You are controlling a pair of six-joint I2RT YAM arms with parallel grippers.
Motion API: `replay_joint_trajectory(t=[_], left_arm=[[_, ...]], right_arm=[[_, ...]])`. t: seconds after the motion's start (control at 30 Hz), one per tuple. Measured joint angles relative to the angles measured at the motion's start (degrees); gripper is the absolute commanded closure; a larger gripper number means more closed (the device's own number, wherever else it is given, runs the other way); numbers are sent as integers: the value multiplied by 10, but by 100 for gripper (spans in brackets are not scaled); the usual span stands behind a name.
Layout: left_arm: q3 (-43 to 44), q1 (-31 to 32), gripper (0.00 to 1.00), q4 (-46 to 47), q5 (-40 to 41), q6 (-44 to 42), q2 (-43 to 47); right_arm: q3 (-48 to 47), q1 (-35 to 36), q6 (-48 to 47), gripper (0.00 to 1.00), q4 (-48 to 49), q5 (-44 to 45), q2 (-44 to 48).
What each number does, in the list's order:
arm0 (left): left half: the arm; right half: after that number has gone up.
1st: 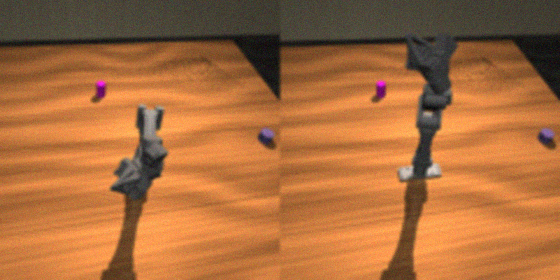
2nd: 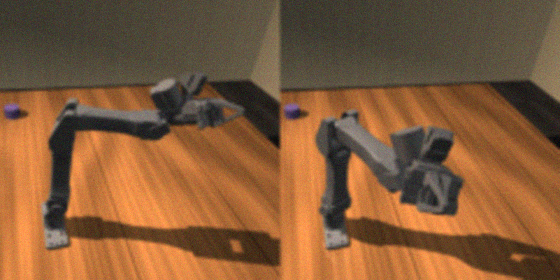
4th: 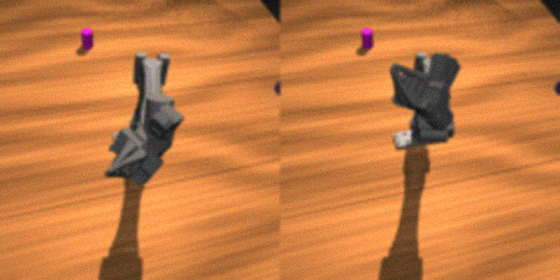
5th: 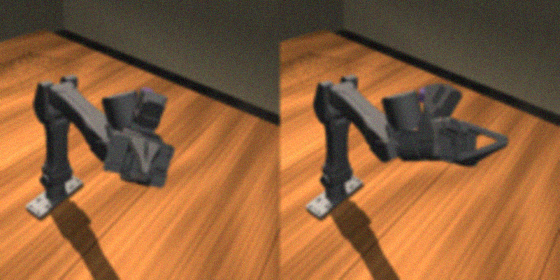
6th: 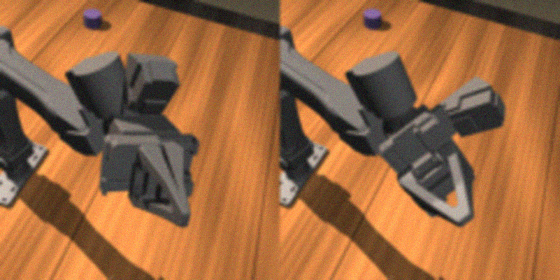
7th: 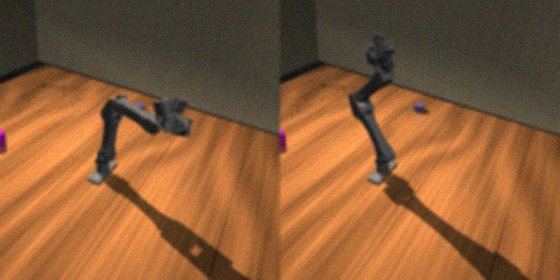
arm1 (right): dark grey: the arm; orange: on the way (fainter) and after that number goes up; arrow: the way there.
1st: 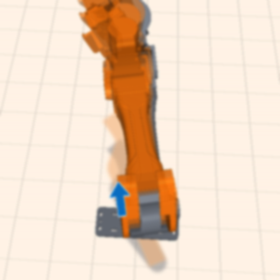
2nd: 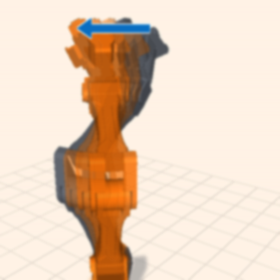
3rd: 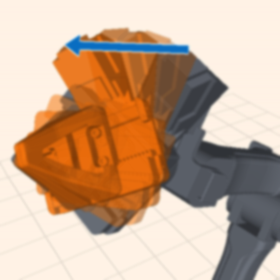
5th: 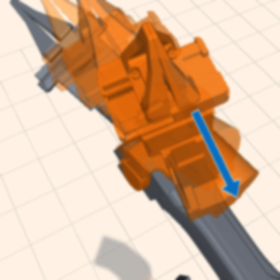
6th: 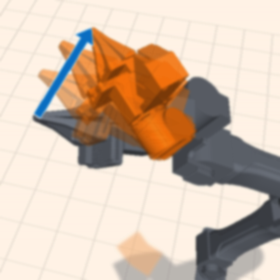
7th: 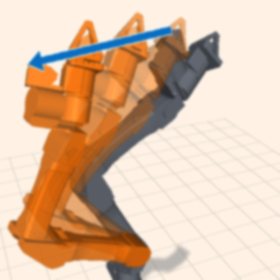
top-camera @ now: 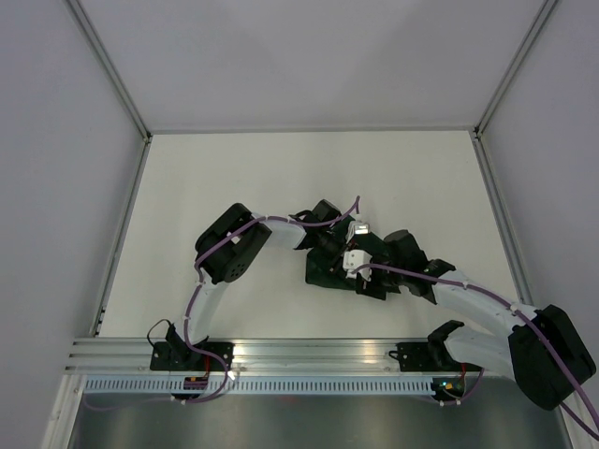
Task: Fold the napkin, place the utensils inside, and roll it up
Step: Roll the napkin at the center of the board.
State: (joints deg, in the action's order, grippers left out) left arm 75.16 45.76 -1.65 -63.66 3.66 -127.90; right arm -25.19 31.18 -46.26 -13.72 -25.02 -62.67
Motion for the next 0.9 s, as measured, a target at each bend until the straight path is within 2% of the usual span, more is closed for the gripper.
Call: replay_joint_trajectory(t=[0.4, 0.53, 0.6, 0.67, 0.7, 0.73, 0.8, 0.9], left_arm=[[3, -1, 98, -2, -4, 5, -4], [5, -1, 97, -4, -9, 9, -7], [5, -1, 94, -5, -10, 10, -7], [5, -1, 84, -6, -11, 12, -7], [5, -1, 75, -6, -11, 12, -7], [5, -1, 72, -6, -11, 13, -7], [5, -1, 67, -8, -12, 14, -7], [5, -1, 64, -9, -10, 15, -6]], right_arm=[[19, 21, 3, 36, 25, 1, -23], [22, 21, 9, 46, 32, 2, -28], [22, 21, 10, 50, 37, 5, -29], [22, 21, 12, 62, 38, 6, -31], [22, 21, 14, 66, 38, 5, -33], [21, 23, 13, 72, 38, 6, -37], [17, 23, 11, 76, 37, 5, -44], [4, 23, 8, 80, 22, 2, -57]])
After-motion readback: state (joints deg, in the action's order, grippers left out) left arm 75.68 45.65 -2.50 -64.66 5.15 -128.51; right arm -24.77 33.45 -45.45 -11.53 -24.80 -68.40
